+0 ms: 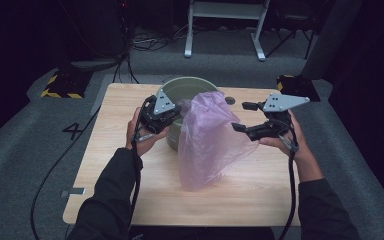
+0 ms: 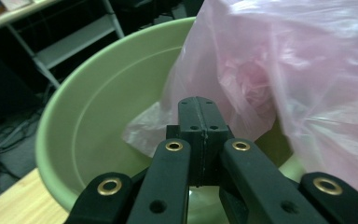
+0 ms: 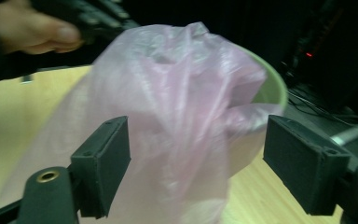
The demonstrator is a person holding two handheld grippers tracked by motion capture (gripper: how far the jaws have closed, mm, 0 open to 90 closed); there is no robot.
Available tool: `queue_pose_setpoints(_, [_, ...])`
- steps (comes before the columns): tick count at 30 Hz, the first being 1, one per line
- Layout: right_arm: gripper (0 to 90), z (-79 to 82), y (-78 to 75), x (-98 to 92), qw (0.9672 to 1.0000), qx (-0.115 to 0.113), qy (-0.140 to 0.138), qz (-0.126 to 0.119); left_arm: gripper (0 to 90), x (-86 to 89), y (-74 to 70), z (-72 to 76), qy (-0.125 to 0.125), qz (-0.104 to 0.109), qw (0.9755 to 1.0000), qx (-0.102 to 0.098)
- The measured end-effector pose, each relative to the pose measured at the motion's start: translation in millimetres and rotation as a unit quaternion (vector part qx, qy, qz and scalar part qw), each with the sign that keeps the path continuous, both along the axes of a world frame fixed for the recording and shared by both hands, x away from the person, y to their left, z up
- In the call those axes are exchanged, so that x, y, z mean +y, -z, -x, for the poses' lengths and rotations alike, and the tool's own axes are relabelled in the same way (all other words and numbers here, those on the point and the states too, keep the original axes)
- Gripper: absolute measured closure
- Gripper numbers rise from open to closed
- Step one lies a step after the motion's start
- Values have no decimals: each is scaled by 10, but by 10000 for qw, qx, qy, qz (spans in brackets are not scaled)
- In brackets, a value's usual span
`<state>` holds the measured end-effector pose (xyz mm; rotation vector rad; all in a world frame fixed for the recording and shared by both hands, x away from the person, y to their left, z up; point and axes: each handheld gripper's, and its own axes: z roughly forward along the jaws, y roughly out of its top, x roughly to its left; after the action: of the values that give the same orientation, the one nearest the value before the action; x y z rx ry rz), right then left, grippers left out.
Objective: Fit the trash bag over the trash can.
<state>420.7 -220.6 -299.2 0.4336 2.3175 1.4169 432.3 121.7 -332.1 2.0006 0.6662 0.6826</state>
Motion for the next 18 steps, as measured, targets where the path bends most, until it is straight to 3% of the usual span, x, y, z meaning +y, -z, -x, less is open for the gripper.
queue_pose_setpoints(2, [293, 18, 35, -1, 10000, 6, 8, 62, 900, 11, -10, 25, 171, 166, 9997, -71])
queue_pose_setpoints(4, [515, -1, 72, 45, 9998, -12, 55, 204, 899, 9, -47, 78, 283, 332, 9989, -183])
queue_pose_setpoints(6, [609, -28, 107, 109, 9996, 0, -29, 276, 893, 4, -83, 148, 502, 415, 9973, -330])
queue_pose_setpoints(7, [663, -34, 121, 141, 9994, -27, -38, 333, 799, -6, -105, 185, 421, 410, 9974, -412])
queue_pose_setpoints(8, [699, -39, 131, 171, 9993, -63, -2, 356, 710, -11, -121, 221, 498, 489, 9966, -442])
queue_pose_setpoints(10, [790, -50, 142, 210, 9996, -95, -87, 269, 622, -29, -145, 299, 724, 608, 9943, -491])
queue_pose_setpoints(14, [900, -59, 127, 262, 9995, -217, -63, 224, 226, -122, -141, 441, 941, 675, 9928, -294])
queue_pose_setpoints(16, [900, -57, 111, 284, 9994, -246, -75, 238, 151, -168, -115, 515, 1214, 568, 9908, -212])
queue_pose_setpoints(18, [900, -53, 98, 304, 9992, -297, -73, 239, 150, -234, -95, 593, 1373, 383, 9896, -215])
